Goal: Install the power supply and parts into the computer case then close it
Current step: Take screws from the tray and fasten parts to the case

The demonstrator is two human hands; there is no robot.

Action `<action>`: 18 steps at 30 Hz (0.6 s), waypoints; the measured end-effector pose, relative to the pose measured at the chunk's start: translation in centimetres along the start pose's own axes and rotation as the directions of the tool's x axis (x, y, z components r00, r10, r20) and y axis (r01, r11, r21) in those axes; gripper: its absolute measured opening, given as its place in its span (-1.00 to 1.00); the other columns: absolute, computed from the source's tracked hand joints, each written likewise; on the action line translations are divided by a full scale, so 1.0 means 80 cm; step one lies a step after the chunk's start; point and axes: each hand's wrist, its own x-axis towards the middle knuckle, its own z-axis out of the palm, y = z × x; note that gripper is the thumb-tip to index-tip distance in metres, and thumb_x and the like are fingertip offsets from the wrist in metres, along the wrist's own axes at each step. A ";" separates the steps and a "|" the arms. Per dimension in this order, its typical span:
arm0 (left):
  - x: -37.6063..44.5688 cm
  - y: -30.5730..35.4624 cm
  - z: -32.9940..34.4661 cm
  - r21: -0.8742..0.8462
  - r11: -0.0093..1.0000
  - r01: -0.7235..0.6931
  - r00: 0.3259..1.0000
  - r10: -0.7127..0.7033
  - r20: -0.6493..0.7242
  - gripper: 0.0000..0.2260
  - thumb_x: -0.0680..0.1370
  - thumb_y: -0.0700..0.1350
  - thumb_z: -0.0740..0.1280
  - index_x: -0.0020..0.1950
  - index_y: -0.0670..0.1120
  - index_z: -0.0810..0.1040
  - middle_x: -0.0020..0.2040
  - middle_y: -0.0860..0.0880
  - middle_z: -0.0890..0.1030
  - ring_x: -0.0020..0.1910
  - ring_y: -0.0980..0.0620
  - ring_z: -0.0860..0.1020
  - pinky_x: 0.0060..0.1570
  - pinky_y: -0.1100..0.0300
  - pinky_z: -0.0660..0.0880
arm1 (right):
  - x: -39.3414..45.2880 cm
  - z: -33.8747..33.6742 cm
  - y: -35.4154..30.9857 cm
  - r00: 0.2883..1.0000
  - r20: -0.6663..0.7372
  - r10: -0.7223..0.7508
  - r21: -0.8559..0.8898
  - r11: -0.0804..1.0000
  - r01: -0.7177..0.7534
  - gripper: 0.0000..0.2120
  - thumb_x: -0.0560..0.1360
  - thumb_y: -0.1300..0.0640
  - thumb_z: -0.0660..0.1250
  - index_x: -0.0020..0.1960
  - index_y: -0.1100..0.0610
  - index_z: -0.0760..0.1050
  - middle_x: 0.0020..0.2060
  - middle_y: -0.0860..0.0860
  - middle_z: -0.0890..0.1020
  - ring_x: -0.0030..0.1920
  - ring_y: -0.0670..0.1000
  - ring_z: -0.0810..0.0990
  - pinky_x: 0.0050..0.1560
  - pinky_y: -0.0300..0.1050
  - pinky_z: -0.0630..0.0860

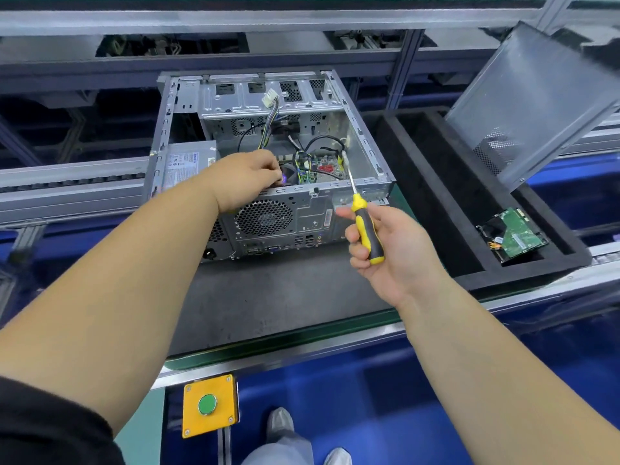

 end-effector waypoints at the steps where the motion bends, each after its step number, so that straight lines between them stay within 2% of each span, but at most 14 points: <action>1: -0.001 -0.002 0.002 -0.044 0.999 -0.028 0.998 0.025 -0.058 -0.88 0.59 0.02 0.23 -0.02 0.05 0.53 -0.11 0.08 0.61 -0.25 0.11 0.46 -0.20 0.16 0.39 | 0.003 -0.002 -0.005 1.000 -0.012 -0.029 0.011 1.000 0.029 -0.68 0.62 0.09 0.12 0.17 0.24 0.55 -0.38 0.04 0.46 -0.49 -0.06 0.29 -0.51 -0.25 0.20; 4: -0.008 -0.007 0.006 -0.172 0.973 -0.155 0.960 0.107 -0.260 -0.94 0.56 -0.03 0.27 -0.05 0.05 0.54 -0.12 0.08 0.61 -0.22 0.14 0.49 -0.14 0.15 0.45 | 0.012 -0.004 -0.021 0.993 -0.063 -0.100 0.008 0.995 0.100 -0.80 0.61 0.16 0.08 0.06 0.20 0.45 -0.39 0.10 0.50 -0.50 -0.03 0.29 -0.52 -0.23 0.21; 7: -0.016 0.008 0.011 -0.336 0.912 -0.235 0.930 0.110 -0.352 -0.94 0.52 -0.07 0.28 -0.07 0.04 0.54 -0.10 0.05 0.63 -0.12 0.05 0.56 -0.11 0.18 0.49 | 0.023 -0.005 -0.038 0.982 -0.111 -0.150 -0.034 0.988 0.148 -0.85 0.59 0.18 0.09 -0.05 0.18 0.42 -0.37 0.11 0.55 -0.50 -0.02 0.33 -0.51 -0.22 0.27; 10: -0.019 0.040 0.019 -0.382 0.872 -0.307 0.917 0.164 -0.363 -0.93 0.51 -0.09 0.28 -0.06 0.05 0.54 -0.10 0.06 0.63 -0.10 0.00 0.58 -0.07 0.07 0.55 | 0.033 -0.008 -0.057 0.963 -0.175 -0.204 -0.066 0.979 0.195 -0.88 0.57 0.18 0.17 0.01 0.18 0.47 -0.37 0.08 0.60 -0.48 -0.04 0.37 -0.49 -0.24 0.32; 15: -0.015 0.096 0.044 -0.340 0.854 -0.393 0.899 0.279 -0.338 -0.91 0.54 -0.17 0.30 -0.03 0.00 0.55 -0.10 0.08 0.61 -0.13 0.14 0.53 -0.08 0.19 0.49 | 0.044 -0.037 -0.090 0.933 -0.169 -0.317 -0.126 0.946 0.299 -0.92 0.53 0.20 0.32 -0.01 0.09 0.57 -0.28 0.02 0.66 -0.45 -0.11 0.44 -0.43 -0.29 0.33; 18: -0.008 0.125 0.061 -0.325 0.869 -0.374 0.910 0.277 -0.308 -0.90 0.55 -0.18 0.30 -0.02 0.00 0.55 -0.07 0.09 0.61 -0.06 0.11 0.54 -0.02 0.14 0.50 | 0.048 -0.075 -0.111 0.926 -0.161 -0.341 -0.097 0.939 0.329 -0.84 0.47 0.18 0.39 0.04 0.15 0.64 -0.16 0.06 0.70 -0.37 -0.15 0.55 -0.40 -0.30 0.35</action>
